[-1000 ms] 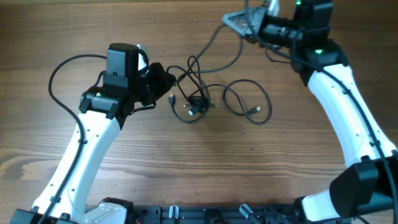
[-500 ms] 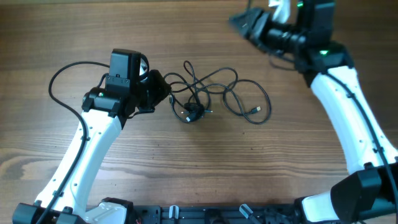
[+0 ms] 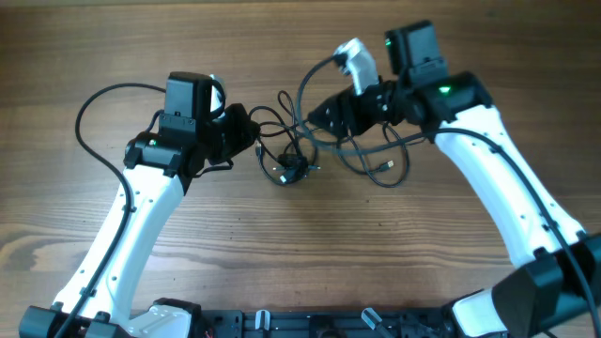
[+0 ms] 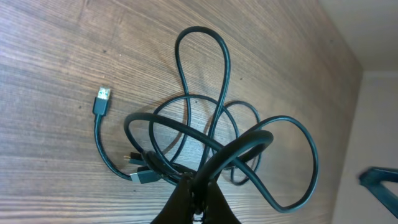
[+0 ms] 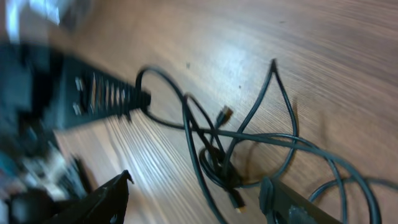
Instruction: Untangle cables
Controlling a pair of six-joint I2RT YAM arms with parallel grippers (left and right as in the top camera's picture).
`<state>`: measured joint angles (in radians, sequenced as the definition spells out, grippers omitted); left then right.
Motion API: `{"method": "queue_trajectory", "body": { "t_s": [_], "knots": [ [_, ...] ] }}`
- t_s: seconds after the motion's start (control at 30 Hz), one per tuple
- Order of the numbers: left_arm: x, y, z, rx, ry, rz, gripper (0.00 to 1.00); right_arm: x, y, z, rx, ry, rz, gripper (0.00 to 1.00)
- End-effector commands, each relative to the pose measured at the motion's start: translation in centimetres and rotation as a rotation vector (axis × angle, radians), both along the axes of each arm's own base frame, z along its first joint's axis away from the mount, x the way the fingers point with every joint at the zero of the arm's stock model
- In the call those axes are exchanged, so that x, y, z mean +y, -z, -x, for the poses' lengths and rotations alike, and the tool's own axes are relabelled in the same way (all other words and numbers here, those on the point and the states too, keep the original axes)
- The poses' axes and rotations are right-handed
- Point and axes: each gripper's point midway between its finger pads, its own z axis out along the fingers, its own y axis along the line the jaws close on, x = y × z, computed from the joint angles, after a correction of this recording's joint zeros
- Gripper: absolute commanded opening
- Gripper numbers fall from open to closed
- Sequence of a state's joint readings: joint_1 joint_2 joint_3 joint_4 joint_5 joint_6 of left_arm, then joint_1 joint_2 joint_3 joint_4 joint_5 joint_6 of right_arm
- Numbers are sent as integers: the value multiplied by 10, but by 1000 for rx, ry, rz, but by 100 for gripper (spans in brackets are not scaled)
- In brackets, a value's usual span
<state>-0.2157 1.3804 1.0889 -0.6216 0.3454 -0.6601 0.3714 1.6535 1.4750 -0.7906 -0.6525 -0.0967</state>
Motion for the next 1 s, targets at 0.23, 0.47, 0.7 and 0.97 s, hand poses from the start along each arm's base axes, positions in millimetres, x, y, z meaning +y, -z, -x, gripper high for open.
{"method": "queue_trajectory", "body": {
  "t_s": [0.23,0.47,0.7,0.97],
  "knots": [
    [-2,0,1,-46,91,-33,4,56,61,20,-105,-343,95,67],
    [-2,0,1,-45,90,-33,4,58,62,20,-101,-339,99,34],
    [-2,0,1,-44,87,-31,4,58,22,7,-43,-167,33,4],
    [-2,1,3,-35,87,-32,4,23,-119,-8,-220,41,-151,4]
  ]
}}
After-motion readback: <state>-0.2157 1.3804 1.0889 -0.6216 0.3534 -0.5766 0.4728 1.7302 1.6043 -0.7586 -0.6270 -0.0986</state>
